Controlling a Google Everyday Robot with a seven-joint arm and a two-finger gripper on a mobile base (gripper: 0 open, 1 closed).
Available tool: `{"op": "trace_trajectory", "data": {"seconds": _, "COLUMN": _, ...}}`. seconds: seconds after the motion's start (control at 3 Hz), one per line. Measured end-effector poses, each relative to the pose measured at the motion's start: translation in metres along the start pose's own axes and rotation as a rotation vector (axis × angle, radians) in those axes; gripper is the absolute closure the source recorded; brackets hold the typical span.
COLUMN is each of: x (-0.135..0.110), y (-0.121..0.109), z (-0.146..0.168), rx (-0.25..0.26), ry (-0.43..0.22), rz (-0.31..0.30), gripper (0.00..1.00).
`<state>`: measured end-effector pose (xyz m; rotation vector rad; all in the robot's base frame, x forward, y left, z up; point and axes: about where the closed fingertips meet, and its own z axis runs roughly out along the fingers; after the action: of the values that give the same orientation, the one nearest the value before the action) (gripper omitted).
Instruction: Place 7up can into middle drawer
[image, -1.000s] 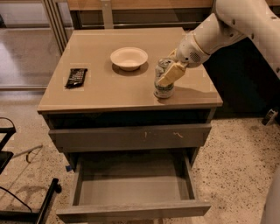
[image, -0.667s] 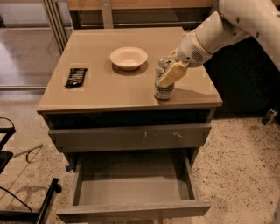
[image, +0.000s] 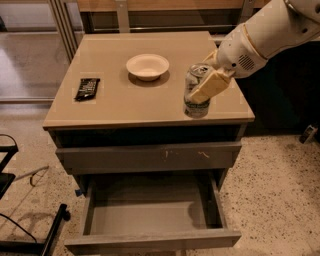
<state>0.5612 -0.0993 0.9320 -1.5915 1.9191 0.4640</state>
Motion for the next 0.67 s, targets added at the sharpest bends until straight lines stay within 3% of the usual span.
{"op": "trace_trajectory", "data": {"seconds": 0.33, "x": -0.008, "y": 0.052, "z": -0.016, "rx": 0.007, "ry": -0.008, "rz": 0.027, "gripper": 1.00}}
{"op": "trace_trajectory", "data": {"seconds": 0.67, "x": 0.007, "y": 0.068, "z": -0.003, "rx": -0.029, "ry": 0.023, "rz": 0.045, "gripper": 1.00}}
